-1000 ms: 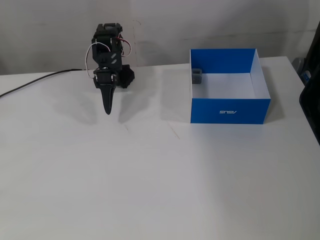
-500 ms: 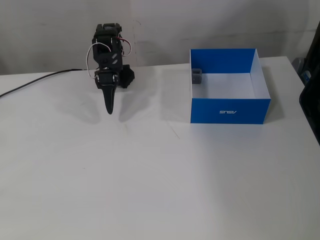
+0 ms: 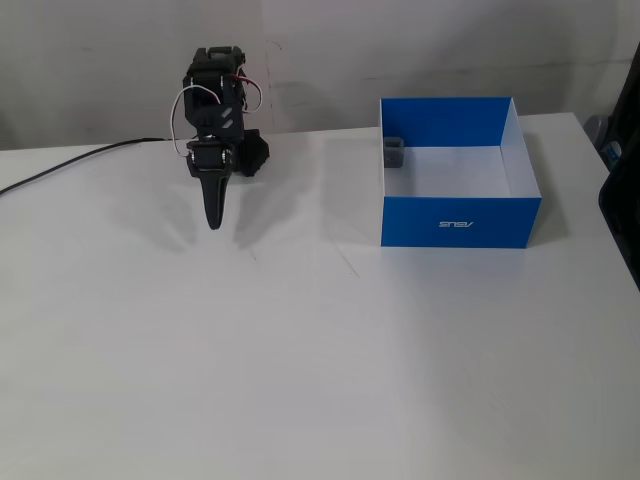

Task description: Grasp the gray block and put it in the box.

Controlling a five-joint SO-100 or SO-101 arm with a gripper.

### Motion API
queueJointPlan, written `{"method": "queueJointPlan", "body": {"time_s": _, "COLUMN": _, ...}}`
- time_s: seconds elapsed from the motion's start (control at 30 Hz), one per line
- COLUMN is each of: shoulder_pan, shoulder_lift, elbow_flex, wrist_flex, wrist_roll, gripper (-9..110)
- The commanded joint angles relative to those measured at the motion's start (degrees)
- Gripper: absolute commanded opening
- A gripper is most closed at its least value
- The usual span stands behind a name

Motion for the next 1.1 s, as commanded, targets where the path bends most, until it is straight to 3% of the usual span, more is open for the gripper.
{"method": "queueJointPlan", "body": {"time_s": 0.0, "shoulder_pan": 0.2, "shoulder_lift": 0.7, "elbow_flex": 2.0, "wrist_flex": -1.2, "wrist_roll": 0.3, "gripper": 3}}
{"method": "queueJointPlan", "body": {"time_s": 1.07, "shoulder_pan": 0.4, "shoulder_lift": 0.7, "elbow_flex": 2.0, "wrist_flex": -1.2, "wrist_roll": 0.0, "gripper": 0}}
